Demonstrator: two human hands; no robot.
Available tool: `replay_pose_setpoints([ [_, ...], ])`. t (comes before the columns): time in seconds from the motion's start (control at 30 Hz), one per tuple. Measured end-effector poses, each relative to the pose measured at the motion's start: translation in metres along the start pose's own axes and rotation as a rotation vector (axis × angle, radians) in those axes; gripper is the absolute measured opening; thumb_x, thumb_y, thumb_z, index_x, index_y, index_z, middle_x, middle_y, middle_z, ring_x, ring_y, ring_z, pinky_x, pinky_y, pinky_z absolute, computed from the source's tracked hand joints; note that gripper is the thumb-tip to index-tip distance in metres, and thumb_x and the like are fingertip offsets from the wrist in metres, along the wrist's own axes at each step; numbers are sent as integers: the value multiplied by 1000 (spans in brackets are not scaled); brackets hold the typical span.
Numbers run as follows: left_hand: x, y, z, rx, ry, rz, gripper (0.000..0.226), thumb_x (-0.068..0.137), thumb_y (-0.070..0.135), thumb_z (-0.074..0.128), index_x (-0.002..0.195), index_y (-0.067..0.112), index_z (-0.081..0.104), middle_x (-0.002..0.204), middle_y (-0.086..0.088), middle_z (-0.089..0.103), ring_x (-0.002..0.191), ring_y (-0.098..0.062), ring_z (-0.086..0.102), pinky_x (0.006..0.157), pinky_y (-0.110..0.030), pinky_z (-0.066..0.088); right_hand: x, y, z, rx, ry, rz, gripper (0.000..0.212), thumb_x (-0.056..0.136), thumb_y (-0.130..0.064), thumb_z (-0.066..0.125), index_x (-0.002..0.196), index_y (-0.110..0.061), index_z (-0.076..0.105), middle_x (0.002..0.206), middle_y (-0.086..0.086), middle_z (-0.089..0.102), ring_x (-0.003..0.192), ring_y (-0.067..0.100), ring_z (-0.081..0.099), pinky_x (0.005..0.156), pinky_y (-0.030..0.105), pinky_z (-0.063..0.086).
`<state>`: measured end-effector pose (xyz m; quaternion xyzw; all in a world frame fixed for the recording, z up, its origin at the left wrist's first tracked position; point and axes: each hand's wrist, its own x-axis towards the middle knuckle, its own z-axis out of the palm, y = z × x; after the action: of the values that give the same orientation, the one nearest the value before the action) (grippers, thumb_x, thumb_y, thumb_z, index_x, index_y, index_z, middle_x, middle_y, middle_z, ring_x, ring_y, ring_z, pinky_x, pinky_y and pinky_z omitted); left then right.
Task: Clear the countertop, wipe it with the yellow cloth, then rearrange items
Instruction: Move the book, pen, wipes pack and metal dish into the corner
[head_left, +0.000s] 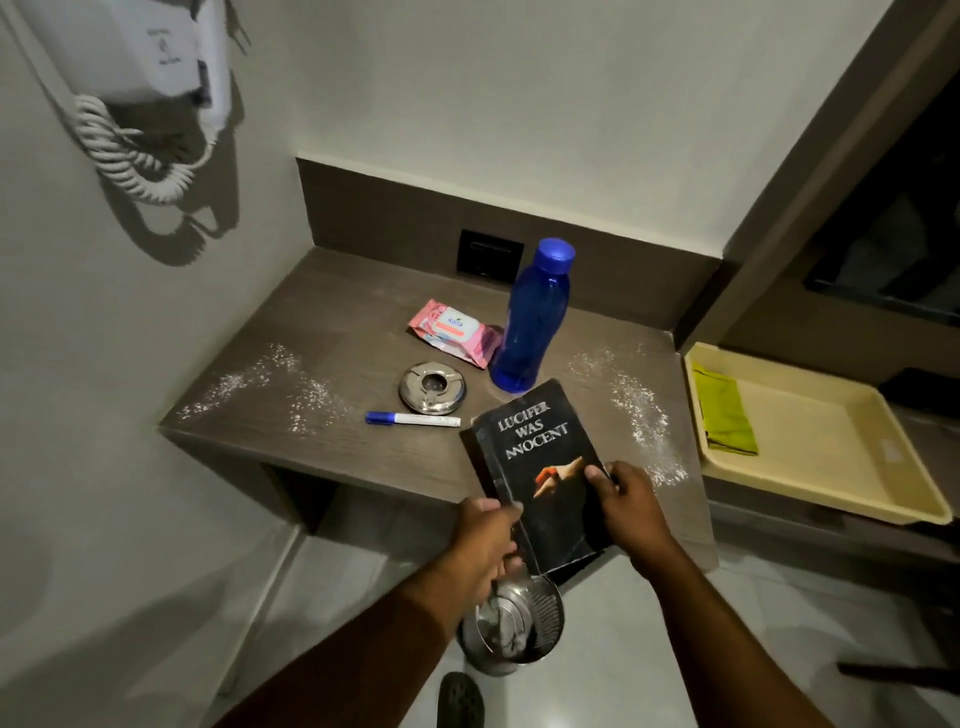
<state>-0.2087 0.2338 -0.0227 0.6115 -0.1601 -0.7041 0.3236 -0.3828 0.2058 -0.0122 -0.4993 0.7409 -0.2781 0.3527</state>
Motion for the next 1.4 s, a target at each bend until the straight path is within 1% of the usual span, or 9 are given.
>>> replay_pose_setpoints([
  [0.23, -23, 67, -69, 208, 23, 457, 44, 89, 11, 61, 127, 26, 45, 97, 7, 65, 83, -5, 62, 53, -16, 51, -34, -91, 38, 423, 54, 66, 24, 99, -30, 48, 90, -8, 55, 101, 26, 65, 96, 44, 64, 84, 59, 53],
  [0.33, -24, 103, -104, 416, 71, 635, 62, 78, 16, 75, 133, 21, 47, 123, -1, 62, 104, -14, 61, 84, -28, 55, -29, -136, 72, 549, 14, 77, 19, 100, -24, 45, 98, -12, 59, 106, 18, 67, 97, 33, 67, 85, 51, 56],
  [0.43, -19, 132, -133, 690, 160, 749, 92, 58, 40, 86, 138, 24, 42, 132, 1, 53, 112, -12, 53, 89, -25, 47, -17, -174, 103, 618, -12, 20, 26, 99, -16, 46, 123, -18, 55, 116, 9, 64, 99, 25, 67, 88, 48, 57],
  [0.7, 41, 205, -200, 844, 228, 739, 97, 65, 31, 83, 144, 31, 28, 142, 2, 42, 112, -7, 45, 49, -4, 44, 69, -242, 184, 551, -227, 12, 28, 98, -10, 47, 123, -17, 57, 115, 9, 66, 100, 24, 66, 92, 48, 55],
  [0.83, 95, 245, -220, 857, 235, 647, 90, 72, 23, 79, 146, 26, 28, 142, 0, 40, 118, -15, 49, 66, -16, 54, 134, -261, 231, 535, -302, 45, 35, 95, -5, 51, 130, -12, 53, 116, 10, 65, 100, 26, 64, 94, 49, 53],
  [0.97, 151, 277, -245, 1345, 307, 549, 68, 85, 37, 65, 145, 21, 37, 150, -7, 39, 135, -26, 40, 109, -39, 38, 188, -263, 276, 238, -424, -44, 41, 96, -15, 53, 136, -15, 47, 129, 12, 61, 110, 25, 61, 93, 34, 47],
  [1.07, 182, 281, -258, 1807, 348, 494, 56, 96, 36, 47, 147, 18, 31, 155, -14, 30, 140, -33, 32, 116, -45, 26, 204, -261, 295, -186, -525, -237, 66, 90, -39, 59, 146, -15, 35, 127, 13, 60, 114, 31, 57, 95, 40, 47],
  [1.17, 206, 283, -265, 1897, 385, 492, 58, 98, 40, 38, 149, 17, 23, 159, -14, 20, 145, -33, 22, 114, -48, 27, 211, -258, 308, -670, -485, -585, 73, 83, -54, 58, 143, -18, 38, 140, 13, 49, 129, 33, 42, 107, 44, 37],
  [1.4, 240, 288, -287, 1912, 321, 555, 61, 100, 43, 30, 151, 14, 14, 161, -12, 9, 149, -31, 5, 119, -44, 11, 223, -240, 334, -703, -439, -605, 66, 97, -38, 46, 153, -17, 17, 162, 16, 9, 151, 33, 3, 121, 45, 6],
])
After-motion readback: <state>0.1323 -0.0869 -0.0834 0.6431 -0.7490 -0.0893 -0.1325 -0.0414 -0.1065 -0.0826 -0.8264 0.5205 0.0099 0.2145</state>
